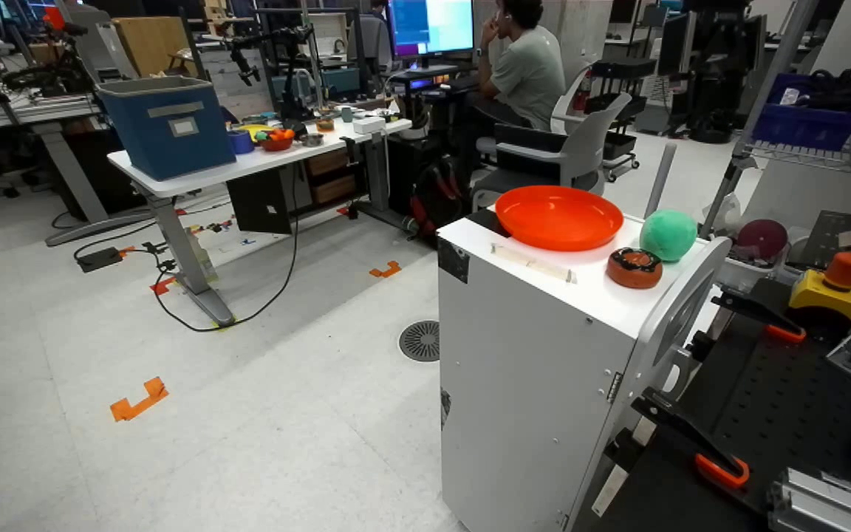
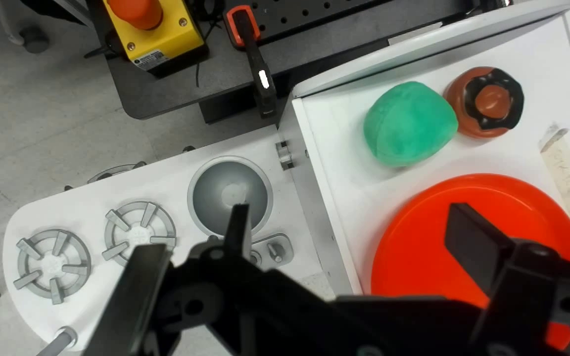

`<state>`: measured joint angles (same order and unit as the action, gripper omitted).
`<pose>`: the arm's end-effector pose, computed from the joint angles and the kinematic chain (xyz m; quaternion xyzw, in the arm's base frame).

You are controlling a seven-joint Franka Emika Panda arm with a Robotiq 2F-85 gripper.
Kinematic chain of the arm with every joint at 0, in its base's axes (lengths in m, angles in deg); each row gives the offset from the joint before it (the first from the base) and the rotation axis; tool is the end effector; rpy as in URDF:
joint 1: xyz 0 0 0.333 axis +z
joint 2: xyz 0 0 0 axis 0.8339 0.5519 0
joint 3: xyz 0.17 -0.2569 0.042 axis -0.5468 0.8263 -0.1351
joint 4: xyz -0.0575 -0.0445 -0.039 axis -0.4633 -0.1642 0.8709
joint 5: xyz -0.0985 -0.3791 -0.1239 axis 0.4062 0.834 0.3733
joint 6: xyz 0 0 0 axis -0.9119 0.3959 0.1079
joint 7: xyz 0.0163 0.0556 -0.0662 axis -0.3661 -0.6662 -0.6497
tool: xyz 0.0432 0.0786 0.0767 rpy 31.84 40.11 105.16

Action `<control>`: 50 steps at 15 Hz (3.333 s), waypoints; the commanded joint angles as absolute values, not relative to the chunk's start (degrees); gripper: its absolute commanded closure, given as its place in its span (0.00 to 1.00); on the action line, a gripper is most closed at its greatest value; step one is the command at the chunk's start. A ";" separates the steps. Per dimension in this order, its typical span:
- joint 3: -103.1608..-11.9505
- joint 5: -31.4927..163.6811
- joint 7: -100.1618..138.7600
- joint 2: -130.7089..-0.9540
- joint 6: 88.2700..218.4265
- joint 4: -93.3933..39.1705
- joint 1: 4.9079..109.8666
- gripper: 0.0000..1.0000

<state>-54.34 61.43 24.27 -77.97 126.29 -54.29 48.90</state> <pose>0.5194 -0.1340 0.3430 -0.9811 0.1311 0.1398 0.0277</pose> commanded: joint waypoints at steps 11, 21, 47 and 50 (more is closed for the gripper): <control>-54.59 60.47 25.15 -71.54 124.27 -50.39 48.80 0.00; -54.44 60.99 24.79 -69.91 123.14 -49.00 48.51 0.00; -56.86 60.23 24.64 -69.46 122.94 -48.69 50.45 0.00; -57.85 60.01 24.81 -69.32 123.13 -48.71 51.51 0.00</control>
